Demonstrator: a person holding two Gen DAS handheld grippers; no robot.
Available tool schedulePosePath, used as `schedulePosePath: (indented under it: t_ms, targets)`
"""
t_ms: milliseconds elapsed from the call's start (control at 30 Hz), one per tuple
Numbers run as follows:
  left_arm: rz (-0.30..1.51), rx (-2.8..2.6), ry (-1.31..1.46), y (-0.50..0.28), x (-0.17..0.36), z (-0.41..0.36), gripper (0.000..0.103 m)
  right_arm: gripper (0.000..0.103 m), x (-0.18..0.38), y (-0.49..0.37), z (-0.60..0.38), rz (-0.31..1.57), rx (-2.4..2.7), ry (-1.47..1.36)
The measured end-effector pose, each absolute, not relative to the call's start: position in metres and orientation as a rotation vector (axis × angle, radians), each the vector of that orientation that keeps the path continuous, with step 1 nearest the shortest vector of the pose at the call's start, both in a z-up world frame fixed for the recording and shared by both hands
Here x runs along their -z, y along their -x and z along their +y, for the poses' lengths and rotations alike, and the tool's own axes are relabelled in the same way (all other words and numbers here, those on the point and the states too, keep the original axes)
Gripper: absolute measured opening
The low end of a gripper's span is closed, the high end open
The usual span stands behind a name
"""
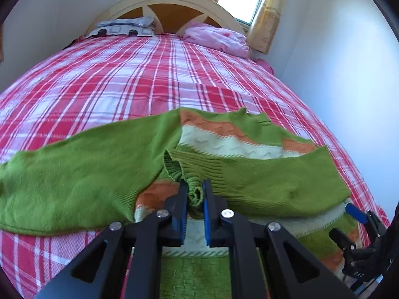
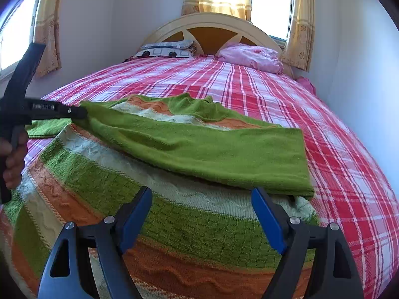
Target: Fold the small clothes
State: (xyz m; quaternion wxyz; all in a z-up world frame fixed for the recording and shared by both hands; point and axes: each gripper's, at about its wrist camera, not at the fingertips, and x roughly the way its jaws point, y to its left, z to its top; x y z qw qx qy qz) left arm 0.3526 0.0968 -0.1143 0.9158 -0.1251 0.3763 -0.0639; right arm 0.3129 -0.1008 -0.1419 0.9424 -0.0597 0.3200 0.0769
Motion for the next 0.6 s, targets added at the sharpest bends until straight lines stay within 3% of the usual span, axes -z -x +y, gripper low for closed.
schedulePosePath:
  t_ms: [200, 300, 367, 400, 467, 533, 600]
  targets:
    - [0.808, 0.114, 0.303, -0.349, 0.131, 0.106, 0.012, 0.083, 0.153, -0.323, -0.166, 0.725, 0.039, -0.182]
    - [0.805, 0.09, 0.264, -0.348, 0.128, 0.101, 0.02, 0.083, 0.158, -0.321, -0.191, 0.718, 0.048, -0.32]
    - [0.803, 0.069, 0.245, -0.345, 0.126, 0.1, 0.031, 0.083, 0.152, -0.315, -0.186, 0.683, 0.055, -0.288]
    - [0.8, 0.049, 0.234, -0.343, 0.125, 0.101, 0.043, 0.083, 0.146, -0.309, -0.182, 0.645, 0.045, -0.269]
    - [0.776, 0.034, 0.225, -0.337, 0.122, 0.105, 0.051, 0.083, 0.138, -0.304, -0.175, 0.609, -0.009, -0.249]
    - [0.781, -0.011, 0.179, -0.333, 0.123, 0.105, 0.067, 0.083, 0.131, -0.308, -0.166, 0.641, -0.074, -0.188]
    - [0.785, -0.013, 0.176, -0.331, 0.127, 0.107, 0.069, 0.083, 0.12, -0.318, -0.156, 0.681, -0.1, -0.116]
